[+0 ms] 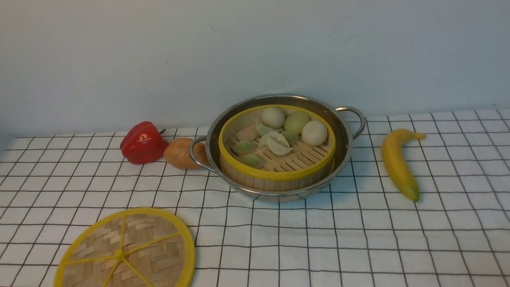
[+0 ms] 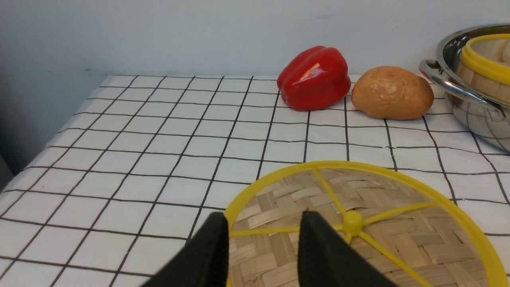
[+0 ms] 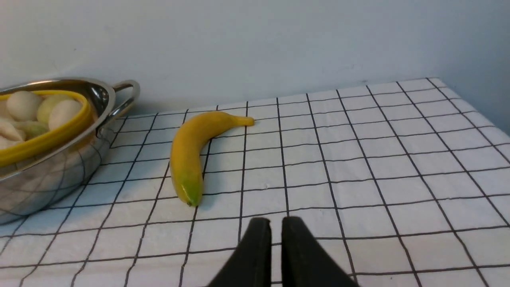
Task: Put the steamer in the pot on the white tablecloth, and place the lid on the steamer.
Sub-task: 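Grasp the bamboo steamer lid lying on the table by its centre knob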
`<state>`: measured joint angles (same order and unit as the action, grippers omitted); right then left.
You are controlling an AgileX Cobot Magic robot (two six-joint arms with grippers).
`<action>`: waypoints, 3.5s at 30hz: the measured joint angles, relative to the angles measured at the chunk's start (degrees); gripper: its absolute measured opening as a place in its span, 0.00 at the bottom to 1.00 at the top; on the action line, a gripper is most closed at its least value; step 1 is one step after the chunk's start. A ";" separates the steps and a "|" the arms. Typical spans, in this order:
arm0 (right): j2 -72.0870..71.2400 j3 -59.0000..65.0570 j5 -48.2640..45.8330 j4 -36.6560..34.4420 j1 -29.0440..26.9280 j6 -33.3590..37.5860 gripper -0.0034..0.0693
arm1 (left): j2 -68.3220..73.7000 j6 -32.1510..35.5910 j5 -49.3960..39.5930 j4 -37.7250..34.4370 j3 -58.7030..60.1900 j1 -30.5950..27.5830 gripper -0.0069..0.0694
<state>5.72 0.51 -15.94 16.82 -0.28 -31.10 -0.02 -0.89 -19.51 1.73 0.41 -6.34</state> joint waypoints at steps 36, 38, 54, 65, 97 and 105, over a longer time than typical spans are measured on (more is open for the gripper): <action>-2.43 0.00 -1.68 -28.36 -2.17 40.54 0.26 | 0.00 0.00 0.00 0.00 0.00 0.00 0.41; -2.43 0.00 -1.68 -28.53 -2.17 40.54 0.27 | 0.00 0.00 0.00 0.00 0.00 0.00 0.41; -2.43 0.00 -1.68 -28.53 -2.17 40.54 0.32 | 0.00 -3.98 7.13 -8.16 0.06 0.00 0.41; -2.43 0.00 -1.68 -28.67 -2.17 40.54 0.35 | 0.00 -10.60 11.39 -26.33 -1.58 0.00 0.41; -2.43 0.00 -1.74 -28.69 -2.17 40.54 0.38 | 72.38 36.89 -45.27 -20.90 -51.28 0.19 0.59; -2.43 0.00 -1.74 -28.69 -2.17 40.54 0.38 | 83.73 36.42 -35.44 -20.11 -51.50 0.19 0.63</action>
<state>3.29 0.51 -17.67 -11.87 -2.45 9.43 83.71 35.53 -54.95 -18.38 -51.09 -6.15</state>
